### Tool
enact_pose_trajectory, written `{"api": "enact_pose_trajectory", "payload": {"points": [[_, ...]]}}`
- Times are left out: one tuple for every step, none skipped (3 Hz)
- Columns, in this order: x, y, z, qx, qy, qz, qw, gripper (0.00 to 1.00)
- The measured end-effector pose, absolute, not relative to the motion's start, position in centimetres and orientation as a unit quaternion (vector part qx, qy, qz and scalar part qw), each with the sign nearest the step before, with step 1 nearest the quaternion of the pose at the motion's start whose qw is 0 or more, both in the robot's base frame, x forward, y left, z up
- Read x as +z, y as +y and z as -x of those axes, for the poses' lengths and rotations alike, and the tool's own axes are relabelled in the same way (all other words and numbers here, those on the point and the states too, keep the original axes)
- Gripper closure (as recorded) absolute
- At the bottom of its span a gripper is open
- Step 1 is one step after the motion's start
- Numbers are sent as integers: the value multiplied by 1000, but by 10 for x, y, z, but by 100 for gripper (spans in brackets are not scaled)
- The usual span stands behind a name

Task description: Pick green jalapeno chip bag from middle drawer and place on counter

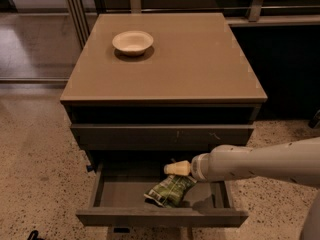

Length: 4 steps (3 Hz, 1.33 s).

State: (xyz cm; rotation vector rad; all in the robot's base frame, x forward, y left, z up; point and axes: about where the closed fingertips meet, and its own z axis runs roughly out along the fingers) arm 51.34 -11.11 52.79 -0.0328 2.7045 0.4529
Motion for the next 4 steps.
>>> {"api": "enact_pose_trajectory", "payload": {"points": [[511, -99, -515, 198, 962, 40, 184, 0], [494, -76, -513, 224, 957, 87, 165, 0], [482, -58, -510, 242, 952, 114, 147, 0], [473, -45, -507, 242, 951, 129, 144, 0]]}}
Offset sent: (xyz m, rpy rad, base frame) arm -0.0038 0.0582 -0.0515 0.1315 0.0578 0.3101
